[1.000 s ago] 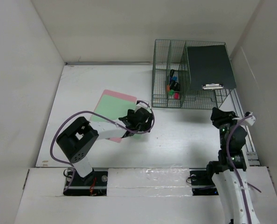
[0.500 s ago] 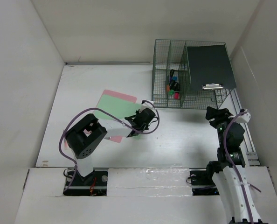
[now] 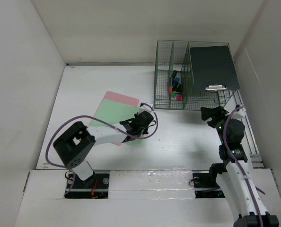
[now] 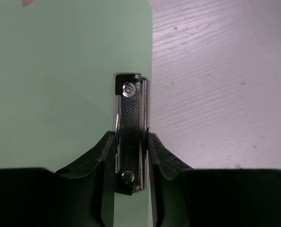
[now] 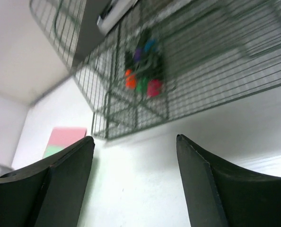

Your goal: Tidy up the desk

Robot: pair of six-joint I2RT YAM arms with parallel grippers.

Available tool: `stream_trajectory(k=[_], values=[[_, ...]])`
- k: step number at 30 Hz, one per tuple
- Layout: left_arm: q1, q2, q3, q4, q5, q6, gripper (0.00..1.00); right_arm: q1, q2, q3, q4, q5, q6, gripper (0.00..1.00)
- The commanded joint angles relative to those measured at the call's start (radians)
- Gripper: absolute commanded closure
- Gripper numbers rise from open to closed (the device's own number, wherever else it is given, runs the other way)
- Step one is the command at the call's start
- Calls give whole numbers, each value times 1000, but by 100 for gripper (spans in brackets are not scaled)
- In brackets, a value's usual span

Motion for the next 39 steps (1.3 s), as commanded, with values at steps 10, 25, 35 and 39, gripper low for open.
stream_trajectory(k=[10,25,35,39], values=[[-14,-210,-48,26,108,-61,100,506,586,232,198,-115,-189,10],[-14,-362,-103,55,206,-77,100,610,873,203,602,-87,81,8],[-14,-385,-132,72,215,-75,100,650,1083,295,705,-201,118,16],[-14,-400,-138,87,206,-74,100,675,1100,279,716,-168,147,26]])
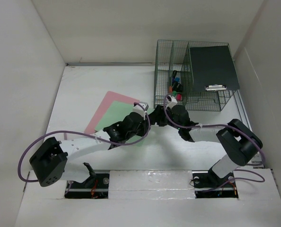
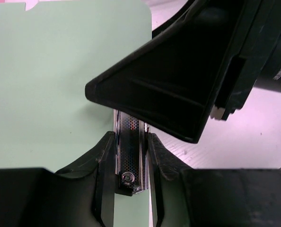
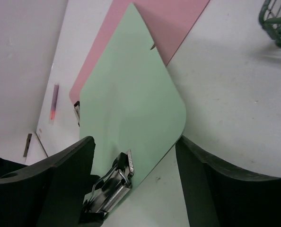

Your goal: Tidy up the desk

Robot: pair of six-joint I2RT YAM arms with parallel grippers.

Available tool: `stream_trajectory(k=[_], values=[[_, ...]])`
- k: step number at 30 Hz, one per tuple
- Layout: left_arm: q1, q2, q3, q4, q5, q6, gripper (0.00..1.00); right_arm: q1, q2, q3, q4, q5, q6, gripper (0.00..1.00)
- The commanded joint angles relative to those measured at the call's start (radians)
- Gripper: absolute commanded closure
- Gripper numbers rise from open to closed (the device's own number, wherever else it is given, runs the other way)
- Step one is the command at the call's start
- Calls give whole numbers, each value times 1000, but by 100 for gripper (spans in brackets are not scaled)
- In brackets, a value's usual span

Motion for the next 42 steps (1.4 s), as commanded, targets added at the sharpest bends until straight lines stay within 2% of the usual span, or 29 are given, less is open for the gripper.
stream_trajectory(k=[1,4,7,8,10,11,12,14,15,18,19,20,23,26,30,33,37,42], values=[[-4,-55,-12,63,-5,-6,100,25,12,9,102,-9,42,29],[-4,-69,-8,71,-8,-6,100,25,42,-2,151,-42,79,44],[-4,-83,-17,79,-16,-3,100,25,68,-2,206,-73,103,53],[-4,-90,-18,80,-18,-6,100,25,78,-3,216,-78,109,61],[-4,-98,-15,65,-24,-11,100,25,81,-2,230,-78,129,70],[-4,-110,-18,57,-28,-14,92,25,81,5,231,-72,131,78],[-4,-122,-24,53,-34,-15,67,25,78,14,228,-71,125,82],[-4,-174,-55,54,-57,-32,50,25,72,57,188,-67,114,87],[-4,-198,-66,50,-70,-37,38,25,58,73,175,-61,100,88],[-13,-364,-142,48,-181,-64,23,34,30,199,29,-13,22,92],[-13,-365,-143,48,-182,-64,23,34,30,199,29,-13,22,93],[-13,-458,-162,56,-201,-78,21,34,25,243,16,-7,14,94],[-22,-655,-221,91,-258,-87,1,34,-1,313,-31,13,-22,96],[-22,-771,-232,84,-315,-100,1,10,-37,419,-94,34,-72,97],[-22,-785,-178,19,-355,-118,1,-70,-117,508,-140,51,-112,99],[-22,-782,-195,54,-341,-117,1,-173,-200,551,-181,44,-113,100],[-22,-730,-207,79,-295,-104,1,-328,-332,509,-186,70,-76,100],[-22,-624,-192,109,-237,-75,1,-530,-509,341,-168,117,54,100]])
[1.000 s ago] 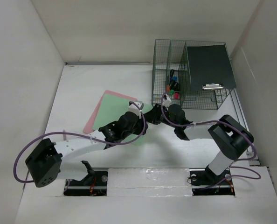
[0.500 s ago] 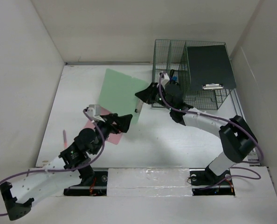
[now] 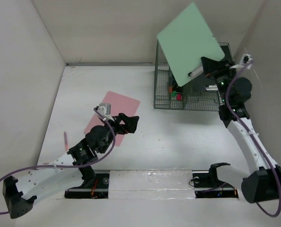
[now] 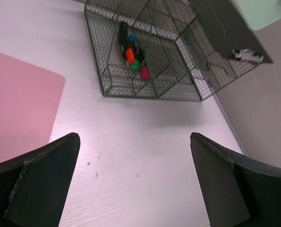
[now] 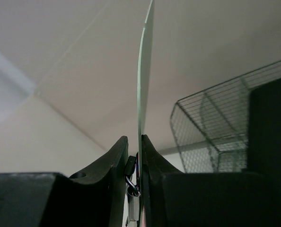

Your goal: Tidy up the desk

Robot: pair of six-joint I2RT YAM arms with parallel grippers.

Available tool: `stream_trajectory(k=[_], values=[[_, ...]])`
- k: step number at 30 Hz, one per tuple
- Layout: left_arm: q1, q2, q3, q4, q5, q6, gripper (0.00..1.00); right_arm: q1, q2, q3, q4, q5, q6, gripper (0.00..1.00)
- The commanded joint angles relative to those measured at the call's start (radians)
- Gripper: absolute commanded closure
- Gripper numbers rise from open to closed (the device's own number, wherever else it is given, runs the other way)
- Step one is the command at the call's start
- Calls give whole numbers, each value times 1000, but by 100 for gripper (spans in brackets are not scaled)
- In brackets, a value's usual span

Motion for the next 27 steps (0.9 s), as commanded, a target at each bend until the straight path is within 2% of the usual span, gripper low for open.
stream_trajectory(k=[1,8,11,17,27], values=[[-3,48,4,67,55,25,1,-116,-94,-103,46,44,110,100],[-3,119,-18,115,102,31,1,-373,-217,-287,64,44,248,100],[-3,126,-18,121,106,36,1,-445,-233,-311,64,22,261,100],[-3,155,-16,133,129,43,1,-496,-170,-344,136,-35,307,100],[-3,166,-29,155,139,42,1,-496,-33,-345,217,-127,322,100]])
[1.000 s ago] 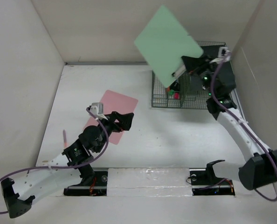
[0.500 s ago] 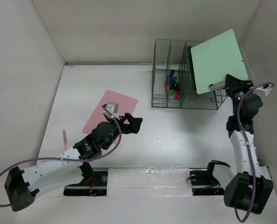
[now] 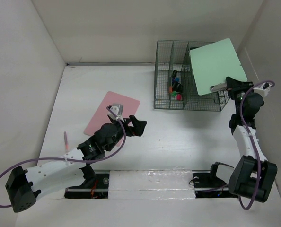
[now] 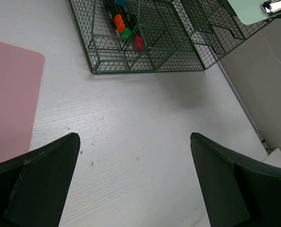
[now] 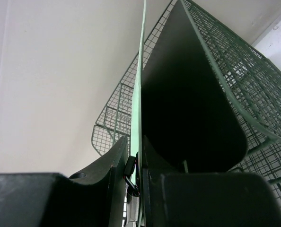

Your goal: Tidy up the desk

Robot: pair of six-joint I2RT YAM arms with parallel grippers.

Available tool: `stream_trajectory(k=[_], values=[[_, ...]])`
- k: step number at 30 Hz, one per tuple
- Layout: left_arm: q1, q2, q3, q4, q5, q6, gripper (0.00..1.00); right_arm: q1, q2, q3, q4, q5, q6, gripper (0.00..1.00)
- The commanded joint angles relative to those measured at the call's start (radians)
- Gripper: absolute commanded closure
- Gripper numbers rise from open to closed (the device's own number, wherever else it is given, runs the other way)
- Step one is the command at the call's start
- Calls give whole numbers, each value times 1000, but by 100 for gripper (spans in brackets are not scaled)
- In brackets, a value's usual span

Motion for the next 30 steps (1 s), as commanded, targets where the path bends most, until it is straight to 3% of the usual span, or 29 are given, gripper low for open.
stream_trajectory(k=[1,15,20,24,27,30], values=[[-3,-2,-5,60,10,15,1,6,16,17,112,-47,4,100],[-3,32,22,39,-6,6,2,88,59,85,-58,108,-28,90],[-3,41,27,37,-21,3,6,135,19,77,-114,161,-71,80],[-3,65,59,-7,-90,15,10,165,-30,109,-231,238,-160,50],[-3,78,84,-39,-118,6,12,165,-99,112,-316,327,-207,17],[-3,81,84,-39,-118,4,13,165,-142,105,-359,350,-227,10]])
